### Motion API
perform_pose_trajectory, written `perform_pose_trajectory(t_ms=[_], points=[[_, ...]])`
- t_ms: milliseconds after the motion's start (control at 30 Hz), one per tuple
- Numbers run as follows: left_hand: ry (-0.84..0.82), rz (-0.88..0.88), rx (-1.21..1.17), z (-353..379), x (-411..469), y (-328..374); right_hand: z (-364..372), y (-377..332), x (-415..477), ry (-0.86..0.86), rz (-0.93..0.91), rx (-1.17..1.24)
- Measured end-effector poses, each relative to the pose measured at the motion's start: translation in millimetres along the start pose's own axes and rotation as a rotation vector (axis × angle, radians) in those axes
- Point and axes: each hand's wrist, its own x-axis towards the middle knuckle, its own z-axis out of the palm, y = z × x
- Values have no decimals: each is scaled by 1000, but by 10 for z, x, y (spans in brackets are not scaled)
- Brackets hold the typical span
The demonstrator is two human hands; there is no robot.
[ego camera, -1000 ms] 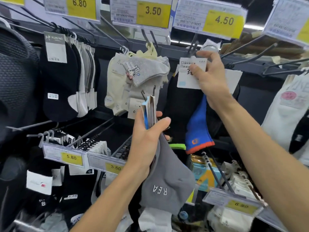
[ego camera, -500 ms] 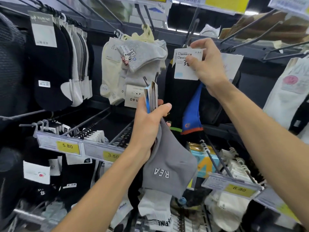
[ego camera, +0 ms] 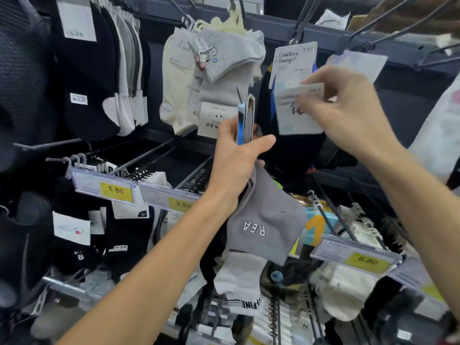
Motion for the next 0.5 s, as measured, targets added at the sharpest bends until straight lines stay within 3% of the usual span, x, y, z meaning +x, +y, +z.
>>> perform_pose_trajectory(t_ms=[67, 133, 500], points=[[-1, 26, -40, 30, 0, 9, -9, -115, -128, -178, -50, 78], [-1, 59, -73, 47, -10, 17, -13, -172, -199, -240, -82, 124], [-63, 413, 279, 53, -45, -24, -21, -130, -188, -206, 141, 248]])
